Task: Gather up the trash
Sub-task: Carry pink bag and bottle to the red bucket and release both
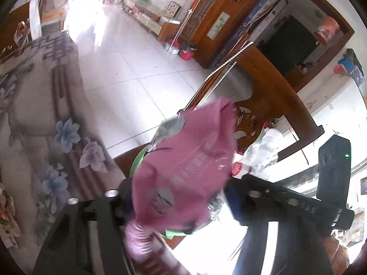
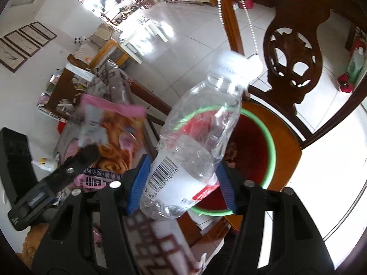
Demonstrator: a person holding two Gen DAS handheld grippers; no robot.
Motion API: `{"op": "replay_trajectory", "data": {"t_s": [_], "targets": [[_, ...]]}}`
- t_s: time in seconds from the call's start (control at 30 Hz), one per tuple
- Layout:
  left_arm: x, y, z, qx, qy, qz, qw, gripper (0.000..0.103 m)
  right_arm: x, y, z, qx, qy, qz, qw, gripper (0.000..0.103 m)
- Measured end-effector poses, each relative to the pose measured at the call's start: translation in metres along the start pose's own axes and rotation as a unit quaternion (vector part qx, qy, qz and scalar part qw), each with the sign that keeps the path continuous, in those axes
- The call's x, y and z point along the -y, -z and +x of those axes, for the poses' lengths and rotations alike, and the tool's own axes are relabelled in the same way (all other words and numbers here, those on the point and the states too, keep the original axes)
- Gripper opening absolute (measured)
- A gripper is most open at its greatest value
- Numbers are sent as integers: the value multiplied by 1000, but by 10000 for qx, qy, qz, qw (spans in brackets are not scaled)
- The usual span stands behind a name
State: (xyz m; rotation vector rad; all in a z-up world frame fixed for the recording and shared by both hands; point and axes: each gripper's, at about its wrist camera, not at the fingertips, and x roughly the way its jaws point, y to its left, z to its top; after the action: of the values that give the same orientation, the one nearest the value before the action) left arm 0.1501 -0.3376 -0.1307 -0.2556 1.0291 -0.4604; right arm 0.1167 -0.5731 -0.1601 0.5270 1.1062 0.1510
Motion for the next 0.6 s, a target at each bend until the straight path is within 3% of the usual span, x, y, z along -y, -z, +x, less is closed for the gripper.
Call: {"op": "replay_trajectory", "data": {"t_s": [0.03, 0.07, 0.33, 0.6], "targets": [[3, 1, -2, 63, -12, 12, 10000, 74, 2, -1, 0, 38, 43, 37, 10000, 76], [3, 1, -3, 88, -10, 10, 10000, 74, 4, 0, -2, 83, 43, 59, 9999, 79], [-15, 7, -40, 446, -252, -143, 9986, 73, -5, -4, 1, 91, -87, 66, 9999, 79], [-67, 22, -100, 931, -727, -619, 9911, 72, -64, -5, 23, -143, -276, -468, 9984, 80]]}}
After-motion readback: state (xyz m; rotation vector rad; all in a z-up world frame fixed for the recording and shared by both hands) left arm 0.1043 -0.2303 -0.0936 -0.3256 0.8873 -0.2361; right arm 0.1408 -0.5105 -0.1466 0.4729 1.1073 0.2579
